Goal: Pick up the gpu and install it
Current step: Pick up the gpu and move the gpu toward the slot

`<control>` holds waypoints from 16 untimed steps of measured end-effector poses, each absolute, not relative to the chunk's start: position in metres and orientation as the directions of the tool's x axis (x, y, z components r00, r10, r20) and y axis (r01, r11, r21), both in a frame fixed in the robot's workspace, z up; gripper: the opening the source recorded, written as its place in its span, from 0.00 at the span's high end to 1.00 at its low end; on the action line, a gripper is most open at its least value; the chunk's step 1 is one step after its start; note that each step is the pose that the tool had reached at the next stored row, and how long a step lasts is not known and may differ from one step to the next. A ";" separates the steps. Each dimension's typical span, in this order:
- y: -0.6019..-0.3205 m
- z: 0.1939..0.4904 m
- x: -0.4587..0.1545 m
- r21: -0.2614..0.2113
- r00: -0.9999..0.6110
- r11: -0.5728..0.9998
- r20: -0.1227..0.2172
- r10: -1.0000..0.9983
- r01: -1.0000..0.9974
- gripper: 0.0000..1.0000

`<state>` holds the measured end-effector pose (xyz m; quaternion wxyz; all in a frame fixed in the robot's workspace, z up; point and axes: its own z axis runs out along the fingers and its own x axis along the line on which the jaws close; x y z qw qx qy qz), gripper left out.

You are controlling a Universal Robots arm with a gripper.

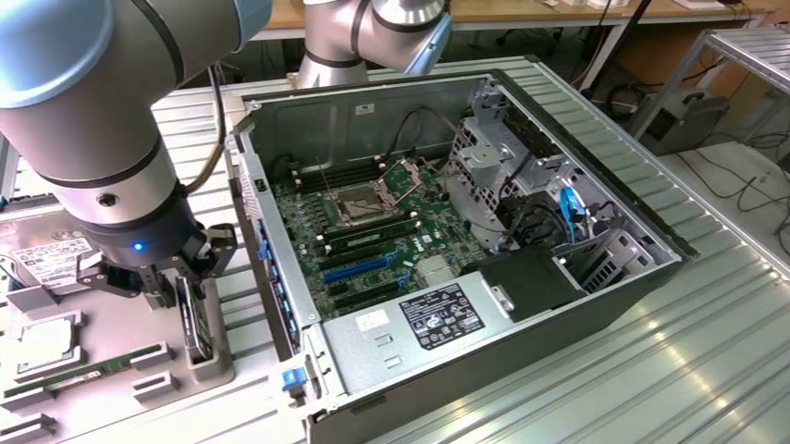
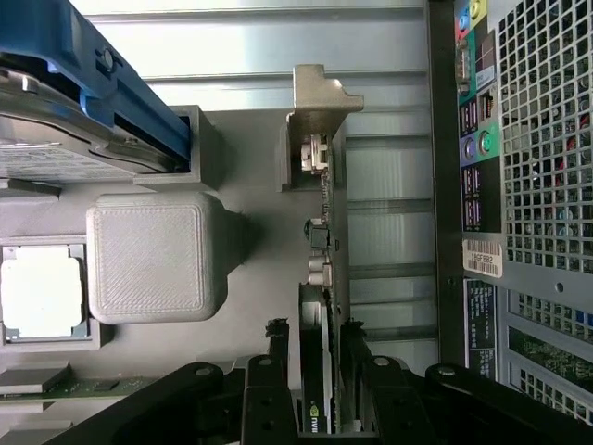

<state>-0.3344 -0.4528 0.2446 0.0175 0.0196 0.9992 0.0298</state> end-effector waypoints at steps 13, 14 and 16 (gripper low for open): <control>-0.454 0.245 -0.334 0.062 -0.999 0.997 -0.034 0.040 0.038 0.64; -0.454 0.245 -0.334 0.062 -0.999 0.997 -0.034 0.040 0.038 0.64; -0.455 0.244 -0.334 0.062 -0.999 0.997 -0.034 0.040 0.038 0.64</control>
